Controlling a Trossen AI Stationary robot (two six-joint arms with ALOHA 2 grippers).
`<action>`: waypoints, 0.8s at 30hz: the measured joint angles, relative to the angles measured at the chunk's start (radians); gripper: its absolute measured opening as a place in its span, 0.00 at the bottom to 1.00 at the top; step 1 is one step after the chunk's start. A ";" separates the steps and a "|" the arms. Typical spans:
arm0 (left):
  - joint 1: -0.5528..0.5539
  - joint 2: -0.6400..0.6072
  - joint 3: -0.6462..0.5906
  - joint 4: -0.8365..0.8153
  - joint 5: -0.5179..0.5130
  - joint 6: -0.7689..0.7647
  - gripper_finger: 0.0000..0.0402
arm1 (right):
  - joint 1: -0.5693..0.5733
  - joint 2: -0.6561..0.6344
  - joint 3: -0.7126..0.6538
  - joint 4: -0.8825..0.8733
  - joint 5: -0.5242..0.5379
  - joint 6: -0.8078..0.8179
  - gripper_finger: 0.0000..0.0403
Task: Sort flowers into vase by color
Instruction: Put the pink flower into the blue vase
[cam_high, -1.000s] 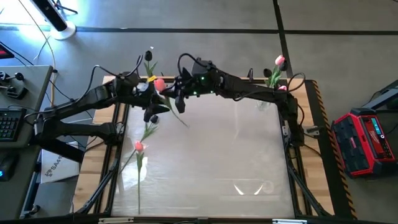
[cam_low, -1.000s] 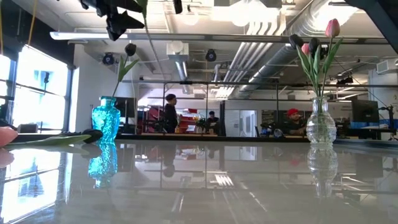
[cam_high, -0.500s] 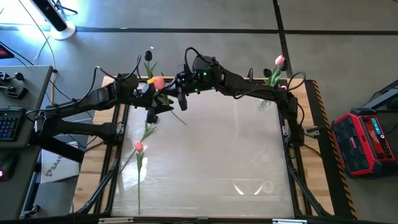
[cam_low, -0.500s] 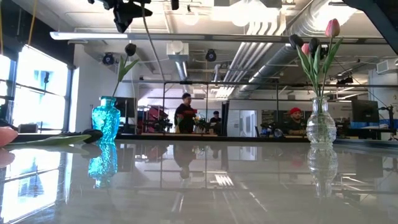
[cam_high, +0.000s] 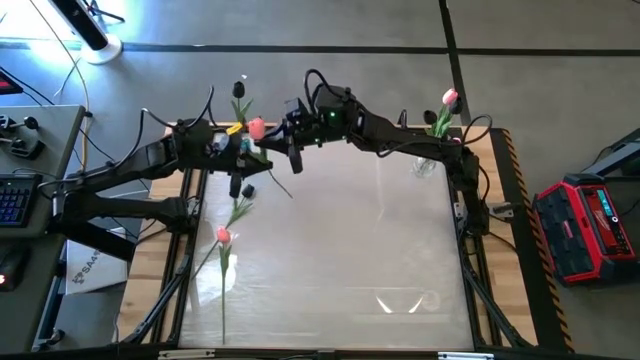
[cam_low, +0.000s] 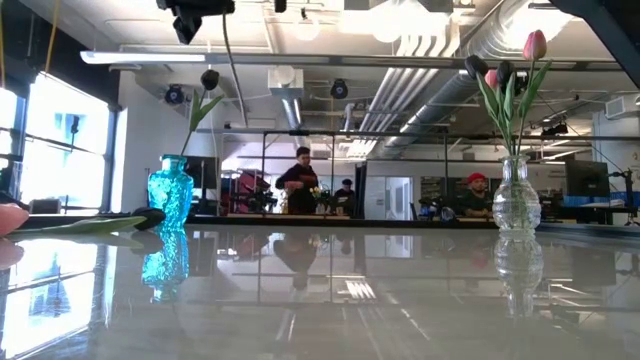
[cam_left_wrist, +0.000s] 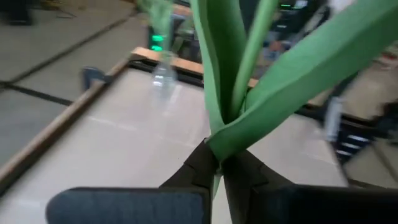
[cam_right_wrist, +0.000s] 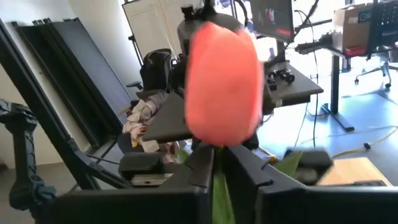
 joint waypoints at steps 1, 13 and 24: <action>0.000 -0.005 0.000 -0.008 -0.037 0.007 0.02 | -0.001 0.000 0.000 -0.006 0.000 0.003 0.08; 0.132 -0.122 0.000 -0.131 -0.473 0.180 0.01 | 0.001 0.001 0.000 -0.096 -0.009 0.114 0.34; 0.426 -0.166 -0.007 -0.195 -0.399 0.181 0.00 | 0.013 0.001 0.000 -0.099 -0.002 0.115 0.36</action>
